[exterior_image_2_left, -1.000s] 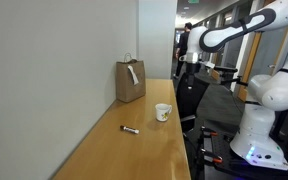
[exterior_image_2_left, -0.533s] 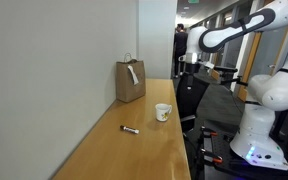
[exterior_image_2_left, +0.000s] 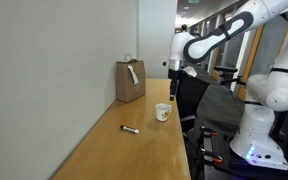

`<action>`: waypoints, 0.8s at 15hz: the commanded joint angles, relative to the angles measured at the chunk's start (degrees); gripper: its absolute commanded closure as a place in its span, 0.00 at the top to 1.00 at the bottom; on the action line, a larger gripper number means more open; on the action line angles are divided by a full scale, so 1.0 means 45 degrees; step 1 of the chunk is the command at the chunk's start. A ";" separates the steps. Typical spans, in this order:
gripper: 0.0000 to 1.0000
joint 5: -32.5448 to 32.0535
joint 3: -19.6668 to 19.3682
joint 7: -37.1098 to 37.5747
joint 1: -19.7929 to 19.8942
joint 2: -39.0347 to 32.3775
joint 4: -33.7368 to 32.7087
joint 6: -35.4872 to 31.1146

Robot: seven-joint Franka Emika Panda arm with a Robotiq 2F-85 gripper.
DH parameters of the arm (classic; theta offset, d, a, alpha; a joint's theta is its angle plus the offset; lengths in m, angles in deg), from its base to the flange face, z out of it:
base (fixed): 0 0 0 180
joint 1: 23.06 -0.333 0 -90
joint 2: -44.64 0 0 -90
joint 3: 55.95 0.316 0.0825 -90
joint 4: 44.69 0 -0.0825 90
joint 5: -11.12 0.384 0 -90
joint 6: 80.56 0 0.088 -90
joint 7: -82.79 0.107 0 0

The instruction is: Put the marker in the mug

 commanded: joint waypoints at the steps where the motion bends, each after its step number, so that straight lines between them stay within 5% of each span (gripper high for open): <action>1: 1.00 0.0136 0.0747 0.1343 -0.0058 -0.2817 -0.1692 -0.0748; 12: 1.00 0.0165 0.1544 0.3909 -0.0621 -0.9879 -0.7449 -0.1452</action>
